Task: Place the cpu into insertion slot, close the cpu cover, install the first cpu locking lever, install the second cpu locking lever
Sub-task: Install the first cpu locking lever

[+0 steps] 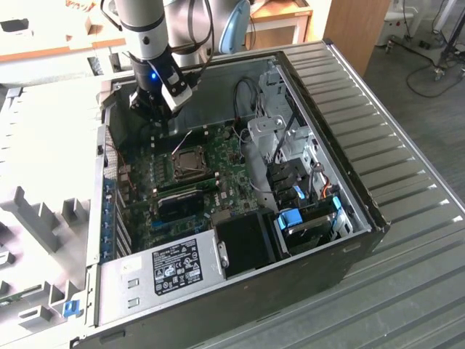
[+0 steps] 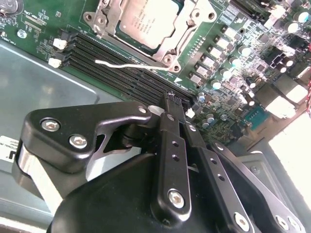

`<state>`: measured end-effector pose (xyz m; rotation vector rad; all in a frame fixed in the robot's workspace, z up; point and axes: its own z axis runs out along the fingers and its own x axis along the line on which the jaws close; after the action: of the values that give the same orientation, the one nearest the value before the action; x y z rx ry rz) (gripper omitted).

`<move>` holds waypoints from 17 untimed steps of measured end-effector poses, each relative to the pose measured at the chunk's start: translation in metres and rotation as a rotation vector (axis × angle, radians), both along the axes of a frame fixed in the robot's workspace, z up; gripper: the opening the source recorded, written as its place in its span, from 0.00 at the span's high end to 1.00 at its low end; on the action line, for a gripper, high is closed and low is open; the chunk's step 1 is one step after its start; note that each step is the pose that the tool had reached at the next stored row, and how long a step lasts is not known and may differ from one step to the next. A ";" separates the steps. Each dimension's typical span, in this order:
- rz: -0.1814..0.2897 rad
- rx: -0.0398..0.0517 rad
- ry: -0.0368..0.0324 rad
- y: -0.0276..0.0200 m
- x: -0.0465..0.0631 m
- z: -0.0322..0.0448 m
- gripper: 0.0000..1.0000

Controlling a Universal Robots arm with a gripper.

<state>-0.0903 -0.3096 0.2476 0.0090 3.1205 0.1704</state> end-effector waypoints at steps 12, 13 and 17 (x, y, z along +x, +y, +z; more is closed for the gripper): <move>0.000 0.0001 0.0030 0.0000 0.016 -0.0011 0.89; 0.000 0.0000 0.0030 0.0000 0.018 -0.0012 0.89; -0.001 0.0002 0.0028 0.0000 0.022 -0.0021 0.89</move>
<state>-0.0682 -0.3096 0.2454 0.0103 3.1233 0.1709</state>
